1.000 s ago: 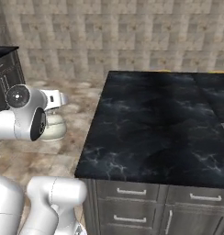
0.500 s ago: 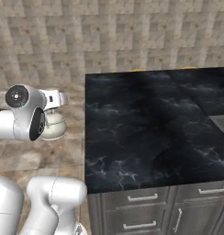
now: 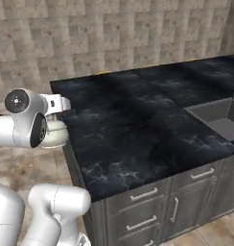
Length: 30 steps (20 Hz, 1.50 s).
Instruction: The kettle is done boiling. Turn off the stove, then wait for 300 timesteps before moving the kettle to the dining table.
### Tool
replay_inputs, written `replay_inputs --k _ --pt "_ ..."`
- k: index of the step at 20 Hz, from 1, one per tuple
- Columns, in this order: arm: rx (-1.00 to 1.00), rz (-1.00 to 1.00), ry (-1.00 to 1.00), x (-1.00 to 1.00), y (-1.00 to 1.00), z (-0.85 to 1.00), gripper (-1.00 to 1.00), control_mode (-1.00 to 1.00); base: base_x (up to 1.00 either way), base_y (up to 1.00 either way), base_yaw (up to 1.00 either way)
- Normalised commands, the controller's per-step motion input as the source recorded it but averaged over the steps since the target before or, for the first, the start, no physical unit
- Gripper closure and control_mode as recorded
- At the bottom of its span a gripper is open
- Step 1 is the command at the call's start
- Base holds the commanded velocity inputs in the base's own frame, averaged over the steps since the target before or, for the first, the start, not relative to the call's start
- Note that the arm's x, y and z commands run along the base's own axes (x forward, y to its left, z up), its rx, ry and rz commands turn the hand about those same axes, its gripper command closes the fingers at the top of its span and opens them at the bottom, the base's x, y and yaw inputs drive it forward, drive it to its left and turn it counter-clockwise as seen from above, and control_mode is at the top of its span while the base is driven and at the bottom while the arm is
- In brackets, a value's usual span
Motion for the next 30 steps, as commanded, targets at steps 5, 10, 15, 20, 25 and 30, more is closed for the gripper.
replay_inputs --k 5,10,15,20,25,30 --pt "0.0 0.0 0.0 0.0 0.0 0.0 1.0 1.0 0.33 0.54 -0.52" --pt "0.0 0.0 0.0 0.0 0.0 0.0 1.0 1.0 0.26 0.52 -0.56" --pt "0.0 0.0 0.0 0.0 0.0 0.0 1.0 1.0 0.26 0.52 -0.57" --pt "0.0 0.0 0.0 0.0 0.0 0.0 1.0 1.0 0.26 0.51 -0.57" --pt "0.0 0.0 0.0 0.0 0.0 0.0 1.0 1.0 0.27 0.53 -0.56" --pt "0.0 0.0 0.0 0.0 0.0 0.0 1.0 1.0 0.22 0.65 -0.49"
